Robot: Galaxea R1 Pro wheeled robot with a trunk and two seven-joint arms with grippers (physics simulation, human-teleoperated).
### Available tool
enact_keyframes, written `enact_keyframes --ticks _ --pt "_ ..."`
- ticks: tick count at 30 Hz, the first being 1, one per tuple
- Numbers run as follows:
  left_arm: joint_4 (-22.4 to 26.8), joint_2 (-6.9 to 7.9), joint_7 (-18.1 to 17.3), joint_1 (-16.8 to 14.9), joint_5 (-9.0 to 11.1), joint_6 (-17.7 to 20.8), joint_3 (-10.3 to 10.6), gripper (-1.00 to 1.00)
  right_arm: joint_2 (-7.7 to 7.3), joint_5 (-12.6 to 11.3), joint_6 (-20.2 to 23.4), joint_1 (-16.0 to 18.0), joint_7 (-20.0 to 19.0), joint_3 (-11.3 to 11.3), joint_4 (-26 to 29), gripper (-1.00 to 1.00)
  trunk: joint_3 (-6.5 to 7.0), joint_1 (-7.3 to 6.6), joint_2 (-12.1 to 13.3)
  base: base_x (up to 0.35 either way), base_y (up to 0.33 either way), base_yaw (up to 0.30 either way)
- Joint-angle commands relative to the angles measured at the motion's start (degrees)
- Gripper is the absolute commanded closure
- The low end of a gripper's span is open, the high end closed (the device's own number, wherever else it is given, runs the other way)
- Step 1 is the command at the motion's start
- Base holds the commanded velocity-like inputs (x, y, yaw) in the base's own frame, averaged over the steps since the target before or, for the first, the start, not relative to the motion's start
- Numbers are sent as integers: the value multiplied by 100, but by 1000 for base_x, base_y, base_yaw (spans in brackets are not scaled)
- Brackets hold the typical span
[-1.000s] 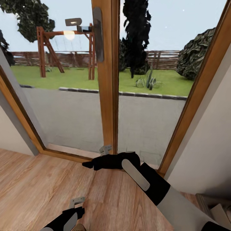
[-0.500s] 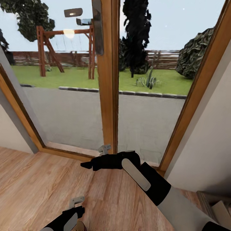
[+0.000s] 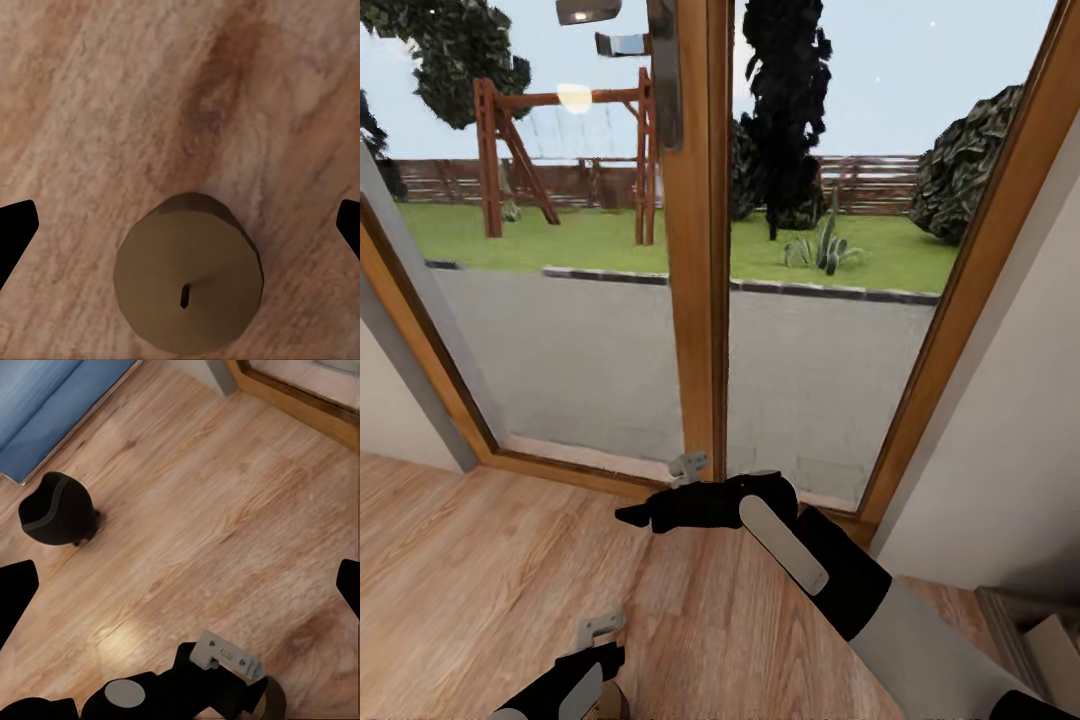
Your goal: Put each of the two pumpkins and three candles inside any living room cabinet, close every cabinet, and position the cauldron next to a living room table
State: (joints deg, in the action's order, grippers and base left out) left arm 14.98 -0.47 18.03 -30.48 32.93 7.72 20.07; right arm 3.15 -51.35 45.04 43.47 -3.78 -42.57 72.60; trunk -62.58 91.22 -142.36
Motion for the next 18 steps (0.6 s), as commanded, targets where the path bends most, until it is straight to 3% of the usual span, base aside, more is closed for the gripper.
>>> enact_keyframes --ticks 1,18 --pt "13 4 42 -2 36 28 49 -100 1 31 19 4 -34 3 -15 -100 -23 21 -44 0 0 0" --pt "8 -14 73 -2 29 78 58 -100 2 37 14 4 -35 4 -70 -100 -395 87 -110 0 0 0"
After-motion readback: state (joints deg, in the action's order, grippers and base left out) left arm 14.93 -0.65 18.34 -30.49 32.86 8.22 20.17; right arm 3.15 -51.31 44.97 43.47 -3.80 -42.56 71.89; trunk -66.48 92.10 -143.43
